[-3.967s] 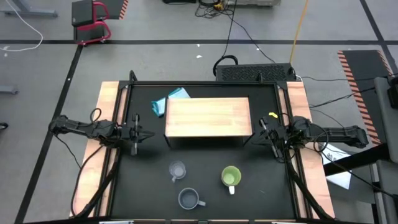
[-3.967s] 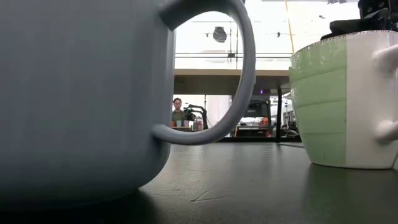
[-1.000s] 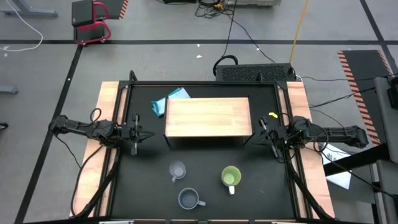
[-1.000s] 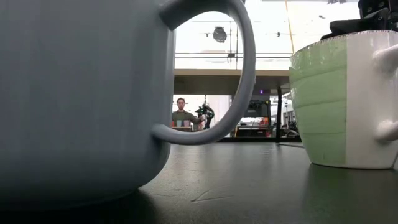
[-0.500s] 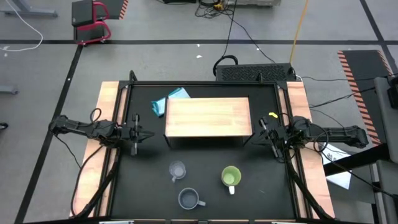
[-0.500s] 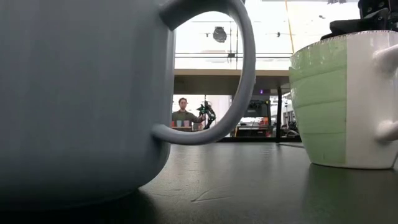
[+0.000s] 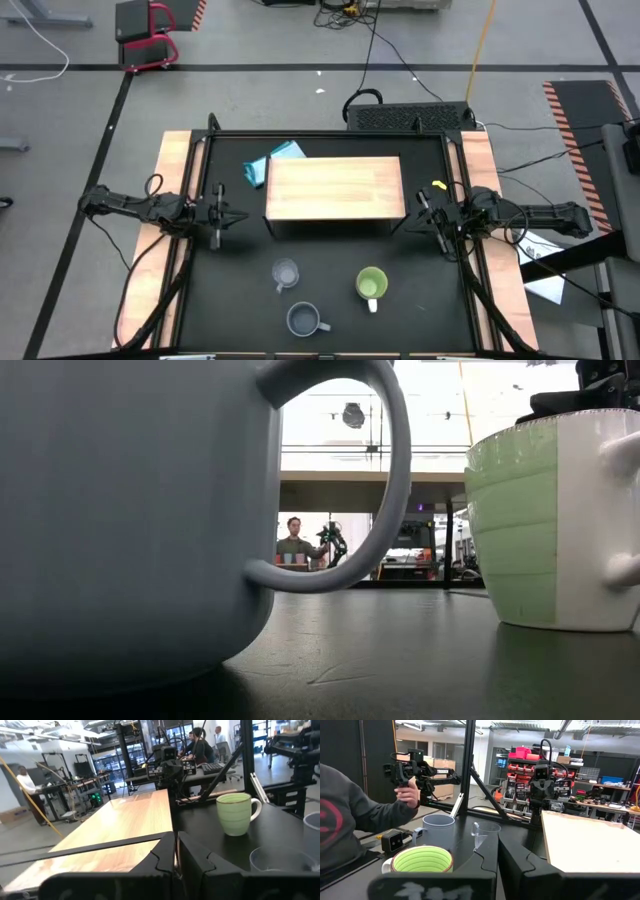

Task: Stack small to large cups/mugs on shelf
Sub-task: Put the transparent mug on the shelf

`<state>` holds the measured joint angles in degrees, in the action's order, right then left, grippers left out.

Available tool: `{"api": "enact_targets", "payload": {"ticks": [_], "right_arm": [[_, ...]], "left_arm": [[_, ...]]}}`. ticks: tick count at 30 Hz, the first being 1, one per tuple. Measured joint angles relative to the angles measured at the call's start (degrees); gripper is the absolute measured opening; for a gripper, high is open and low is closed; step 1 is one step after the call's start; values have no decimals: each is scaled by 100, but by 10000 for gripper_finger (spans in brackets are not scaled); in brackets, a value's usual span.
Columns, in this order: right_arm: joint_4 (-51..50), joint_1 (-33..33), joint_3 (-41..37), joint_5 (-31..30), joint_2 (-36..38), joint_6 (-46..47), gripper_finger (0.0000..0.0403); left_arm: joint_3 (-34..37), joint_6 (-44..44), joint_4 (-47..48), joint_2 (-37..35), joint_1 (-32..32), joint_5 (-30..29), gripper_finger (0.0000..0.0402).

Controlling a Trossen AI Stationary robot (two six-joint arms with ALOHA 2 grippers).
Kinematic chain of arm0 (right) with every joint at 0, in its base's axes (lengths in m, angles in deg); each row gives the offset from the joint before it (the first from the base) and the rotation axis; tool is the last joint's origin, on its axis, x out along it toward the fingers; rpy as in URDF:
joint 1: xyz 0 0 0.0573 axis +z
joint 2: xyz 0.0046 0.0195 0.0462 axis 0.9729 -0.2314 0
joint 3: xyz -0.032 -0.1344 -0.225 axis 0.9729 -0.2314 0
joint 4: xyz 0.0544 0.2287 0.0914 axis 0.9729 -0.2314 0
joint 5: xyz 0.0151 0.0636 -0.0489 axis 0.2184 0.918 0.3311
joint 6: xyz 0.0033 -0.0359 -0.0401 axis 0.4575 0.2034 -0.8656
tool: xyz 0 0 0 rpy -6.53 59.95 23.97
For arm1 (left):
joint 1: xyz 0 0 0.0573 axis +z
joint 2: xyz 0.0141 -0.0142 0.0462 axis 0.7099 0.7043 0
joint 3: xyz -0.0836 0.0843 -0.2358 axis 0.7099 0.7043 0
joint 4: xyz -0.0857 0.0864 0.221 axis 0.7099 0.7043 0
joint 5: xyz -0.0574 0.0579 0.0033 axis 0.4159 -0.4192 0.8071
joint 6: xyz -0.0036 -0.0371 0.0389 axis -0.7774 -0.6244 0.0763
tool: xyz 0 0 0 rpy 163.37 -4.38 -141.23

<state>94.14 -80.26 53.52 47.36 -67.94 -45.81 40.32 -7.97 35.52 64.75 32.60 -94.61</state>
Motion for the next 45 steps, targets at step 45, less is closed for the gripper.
{"api": "enact_targets", "payload": {"ticks": [45], "right_arm": [[177, -2, 0, 2, 0, -14, 0]], "left_arm": [[0, -1610, -1394, 251, 0, 1110, 7]]}}
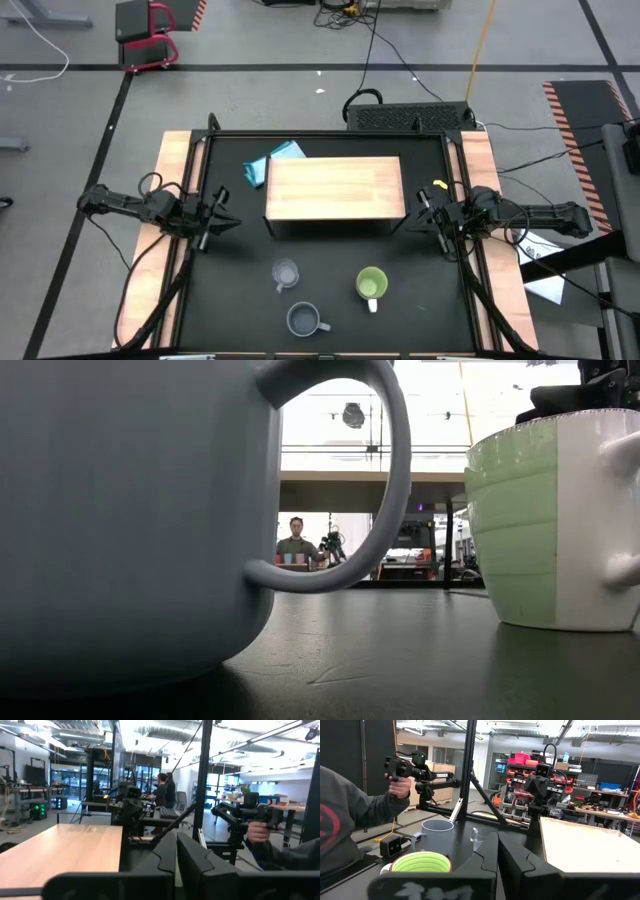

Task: Stack small to large cups/mugs on shelf
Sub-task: Put the transparent mug on the shelf

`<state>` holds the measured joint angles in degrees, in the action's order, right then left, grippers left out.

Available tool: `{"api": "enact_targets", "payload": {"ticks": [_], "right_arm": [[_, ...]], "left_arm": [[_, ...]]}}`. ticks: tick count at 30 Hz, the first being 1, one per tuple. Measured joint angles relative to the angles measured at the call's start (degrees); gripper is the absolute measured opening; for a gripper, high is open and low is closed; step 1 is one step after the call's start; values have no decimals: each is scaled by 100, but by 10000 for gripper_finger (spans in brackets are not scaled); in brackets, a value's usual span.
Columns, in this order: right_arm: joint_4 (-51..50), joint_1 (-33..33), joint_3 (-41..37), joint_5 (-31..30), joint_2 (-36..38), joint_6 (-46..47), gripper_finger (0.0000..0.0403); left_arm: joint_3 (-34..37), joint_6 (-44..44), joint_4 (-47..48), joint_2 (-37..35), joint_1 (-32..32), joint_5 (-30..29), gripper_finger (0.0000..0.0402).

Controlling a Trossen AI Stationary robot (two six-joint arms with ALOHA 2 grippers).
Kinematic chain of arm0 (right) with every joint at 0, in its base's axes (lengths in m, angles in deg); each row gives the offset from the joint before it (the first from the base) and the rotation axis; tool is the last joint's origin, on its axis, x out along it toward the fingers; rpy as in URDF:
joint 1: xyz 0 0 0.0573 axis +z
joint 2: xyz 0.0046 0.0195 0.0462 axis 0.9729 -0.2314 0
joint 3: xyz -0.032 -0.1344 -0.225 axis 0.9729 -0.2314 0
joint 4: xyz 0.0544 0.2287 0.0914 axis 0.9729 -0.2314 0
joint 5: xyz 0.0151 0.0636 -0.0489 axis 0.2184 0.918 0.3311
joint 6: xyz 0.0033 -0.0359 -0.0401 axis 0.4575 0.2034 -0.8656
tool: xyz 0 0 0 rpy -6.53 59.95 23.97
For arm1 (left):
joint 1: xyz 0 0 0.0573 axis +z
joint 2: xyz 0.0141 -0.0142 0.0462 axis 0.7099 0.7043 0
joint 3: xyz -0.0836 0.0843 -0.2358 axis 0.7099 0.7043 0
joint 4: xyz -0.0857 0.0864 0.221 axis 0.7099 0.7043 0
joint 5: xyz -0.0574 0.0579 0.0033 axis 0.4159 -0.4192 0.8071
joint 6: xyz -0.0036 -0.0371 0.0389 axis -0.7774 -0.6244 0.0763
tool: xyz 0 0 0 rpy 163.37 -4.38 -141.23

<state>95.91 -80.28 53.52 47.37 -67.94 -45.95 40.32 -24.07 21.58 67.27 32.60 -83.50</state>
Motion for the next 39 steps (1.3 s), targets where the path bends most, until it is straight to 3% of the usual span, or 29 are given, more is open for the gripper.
{"api": "enact_targets", "payload": {"ticks": [5, 14, 24, 31, 39], "right_arm": [[-2, 0, 0, 0, 0, -2, 0], [-4, 2, 1, 0, 0, -1, 0], [-4, 2, 1, 0, 0, -1, 0], [-4, 1, 0, 0, 0, 2, 0], [-4, 2, 2, -2, 0, 15, 0]], "left_arm": [[-7, -9, -697, 523, 0, 108, 4], [-897, 219, -640, 1754, -15, 428, 2], [-1866, 370, -414, 3394, -302, 363, 1], [-2371, 407, -402, 4213, -618, -163, 1], [-2703, 431, -398, 4623, -970, -476, 0]]}}
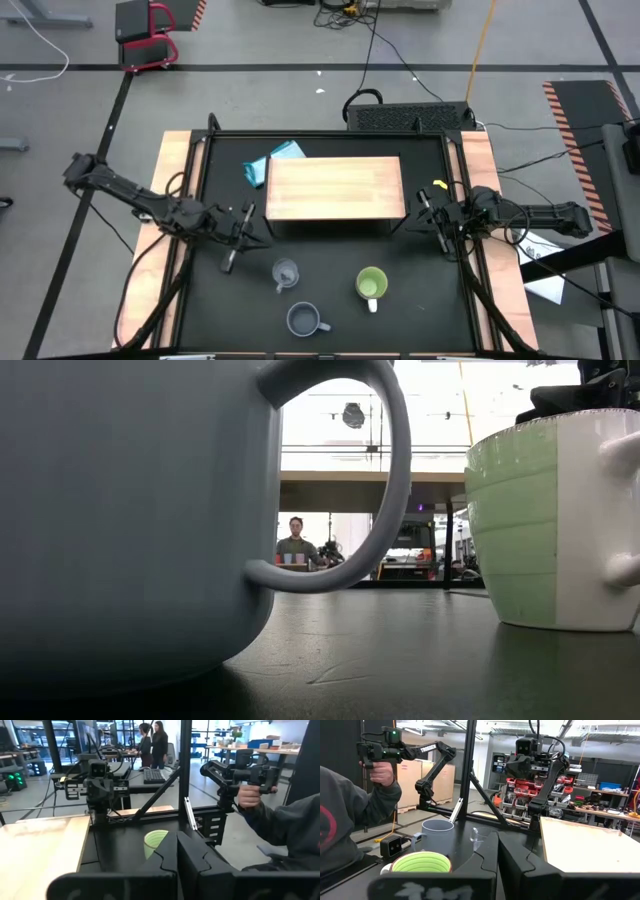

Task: Stack small to large cups/mugs on shelf
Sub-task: Put the transparent mug on the shelf

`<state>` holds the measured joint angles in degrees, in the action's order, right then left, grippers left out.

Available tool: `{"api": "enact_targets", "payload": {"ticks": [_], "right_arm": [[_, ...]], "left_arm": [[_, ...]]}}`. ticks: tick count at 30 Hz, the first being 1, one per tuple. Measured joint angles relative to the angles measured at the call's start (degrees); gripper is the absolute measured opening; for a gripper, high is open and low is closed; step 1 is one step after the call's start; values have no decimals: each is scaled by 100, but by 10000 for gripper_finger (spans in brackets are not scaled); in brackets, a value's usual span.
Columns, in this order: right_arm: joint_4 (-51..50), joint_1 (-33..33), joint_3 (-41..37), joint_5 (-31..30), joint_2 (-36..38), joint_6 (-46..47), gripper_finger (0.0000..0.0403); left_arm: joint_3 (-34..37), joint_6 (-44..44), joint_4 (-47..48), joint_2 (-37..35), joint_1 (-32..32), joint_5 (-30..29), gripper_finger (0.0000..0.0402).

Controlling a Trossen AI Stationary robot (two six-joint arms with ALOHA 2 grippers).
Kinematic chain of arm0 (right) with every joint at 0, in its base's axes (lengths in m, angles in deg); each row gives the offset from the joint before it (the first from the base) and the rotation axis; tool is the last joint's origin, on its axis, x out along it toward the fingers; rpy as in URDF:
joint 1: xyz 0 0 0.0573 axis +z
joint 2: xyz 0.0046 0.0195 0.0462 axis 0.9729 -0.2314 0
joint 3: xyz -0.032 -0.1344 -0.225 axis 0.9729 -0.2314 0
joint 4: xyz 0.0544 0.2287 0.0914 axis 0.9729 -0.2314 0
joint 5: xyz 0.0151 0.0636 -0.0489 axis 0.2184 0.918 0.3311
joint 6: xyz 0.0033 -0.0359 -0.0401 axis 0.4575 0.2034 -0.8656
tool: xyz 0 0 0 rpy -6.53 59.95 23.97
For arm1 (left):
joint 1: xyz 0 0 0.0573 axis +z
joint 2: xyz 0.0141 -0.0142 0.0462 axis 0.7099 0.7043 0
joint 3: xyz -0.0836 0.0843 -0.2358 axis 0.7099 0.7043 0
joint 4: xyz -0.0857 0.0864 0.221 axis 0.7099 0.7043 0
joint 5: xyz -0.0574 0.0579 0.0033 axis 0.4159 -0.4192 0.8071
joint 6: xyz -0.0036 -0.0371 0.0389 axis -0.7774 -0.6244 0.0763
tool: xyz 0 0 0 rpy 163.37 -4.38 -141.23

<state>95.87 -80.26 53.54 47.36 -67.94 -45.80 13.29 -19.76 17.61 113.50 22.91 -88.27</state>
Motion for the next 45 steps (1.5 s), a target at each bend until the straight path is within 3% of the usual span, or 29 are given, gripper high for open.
{"api": "enact_targets", "payload": {"ticks": [5, 14, 20, 28, 33, 40, 45], "right_arm": [[0, -2, -1, 1, 0, 0, 0], [0, -1, -2, 0, 0, -10, 0], [0, -2, -1, 0, 0, -13, 0], [0, -1, -2, 0, 0, -13, 0], [-38, -2, -2, 0, 0, -15, 0], [-54, -1, -2, 2, -17, -16, 0], [-121, 0, -2, 2, -20, -15, 0]], "left_arm": [[-23, 70, 2, 58, -200, -345, 0], [-23, 36, -213, 296, -417, -354, 0], [-25, 34, -923, 829, -449, -371, 0], [-26, 14, -925, 1088, -438, -438, 0], [-500, -188, -100, 1337, -441, -800, 0], [-1662, -68, 1138, 1944, -551, -789, 0], [-2008, -15, 1356, 2272, -558, -641, 0]]}}
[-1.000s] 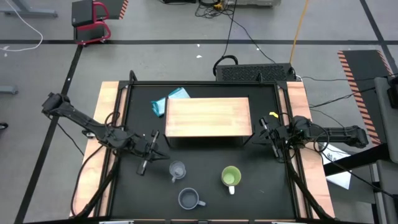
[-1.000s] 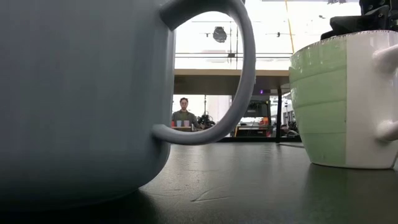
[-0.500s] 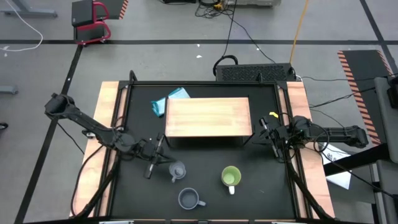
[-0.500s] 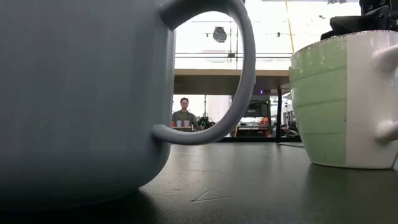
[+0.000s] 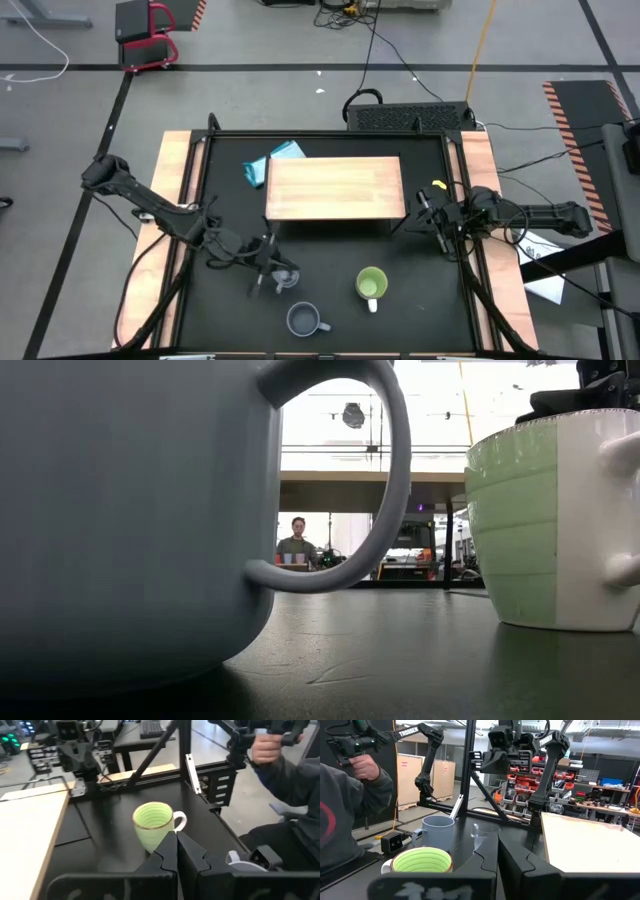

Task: Stack small to large cups/mugs on shelf
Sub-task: Put the transparent mug on the shelf

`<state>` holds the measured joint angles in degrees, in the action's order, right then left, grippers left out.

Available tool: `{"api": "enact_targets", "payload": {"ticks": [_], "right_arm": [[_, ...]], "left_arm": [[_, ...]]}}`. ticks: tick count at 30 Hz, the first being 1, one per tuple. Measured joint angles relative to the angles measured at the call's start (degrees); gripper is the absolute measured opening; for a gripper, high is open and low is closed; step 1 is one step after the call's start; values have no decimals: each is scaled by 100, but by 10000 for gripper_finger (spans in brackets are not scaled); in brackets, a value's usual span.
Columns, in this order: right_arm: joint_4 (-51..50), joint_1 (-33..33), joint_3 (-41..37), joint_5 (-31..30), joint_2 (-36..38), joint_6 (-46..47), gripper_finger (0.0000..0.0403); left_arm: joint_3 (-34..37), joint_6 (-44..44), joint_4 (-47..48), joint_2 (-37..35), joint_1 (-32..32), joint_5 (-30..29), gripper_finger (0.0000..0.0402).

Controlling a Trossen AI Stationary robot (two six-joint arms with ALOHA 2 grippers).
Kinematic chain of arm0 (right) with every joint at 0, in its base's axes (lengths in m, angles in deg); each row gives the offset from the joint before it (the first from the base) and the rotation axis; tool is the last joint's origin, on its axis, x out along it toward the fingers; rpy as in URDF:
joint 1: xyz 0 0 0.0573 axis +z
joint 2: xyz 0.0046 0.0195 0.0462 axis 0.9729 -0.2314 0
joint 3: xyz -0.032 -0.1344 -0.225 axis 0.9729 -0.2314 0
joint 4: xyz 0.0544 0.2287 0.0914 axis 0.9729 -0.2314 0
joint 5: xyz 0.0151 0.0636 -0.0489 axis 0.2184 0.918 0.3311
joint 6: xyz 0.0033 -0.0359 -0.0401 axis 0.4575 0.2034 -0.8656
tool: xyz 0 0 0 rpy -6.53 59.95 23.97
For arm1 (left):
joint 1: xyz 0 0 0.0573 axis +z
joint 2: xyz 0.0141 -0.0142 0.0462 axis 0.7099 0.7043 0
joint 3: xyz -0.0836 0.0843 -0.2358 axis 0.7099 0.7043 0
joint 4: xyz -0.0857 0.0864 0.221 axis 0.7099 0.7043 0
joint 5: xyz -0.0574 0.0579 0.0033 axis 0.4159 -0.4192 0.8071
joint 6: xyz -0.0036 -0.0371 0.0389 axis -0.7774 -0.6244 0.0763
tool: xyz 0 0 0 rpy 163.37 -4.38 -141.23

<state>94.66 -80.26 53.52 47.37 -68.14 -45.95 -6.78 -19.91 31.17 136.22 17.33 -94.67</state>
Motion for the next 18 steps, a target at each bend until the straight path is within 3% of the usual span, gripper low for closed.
{"api": "enact_targets", "payload": {"ticks": [11, 18], "right_arm": [[-60, -1, 1, -1, 0, -1, 0], [-65, -1, 1, -2, 0, -35, 0]], "left_arm": [[-50, -802, 586, 237, 151, 443, 0], [-266, -1401, 1707, 196, 342, 638, 0]]}}
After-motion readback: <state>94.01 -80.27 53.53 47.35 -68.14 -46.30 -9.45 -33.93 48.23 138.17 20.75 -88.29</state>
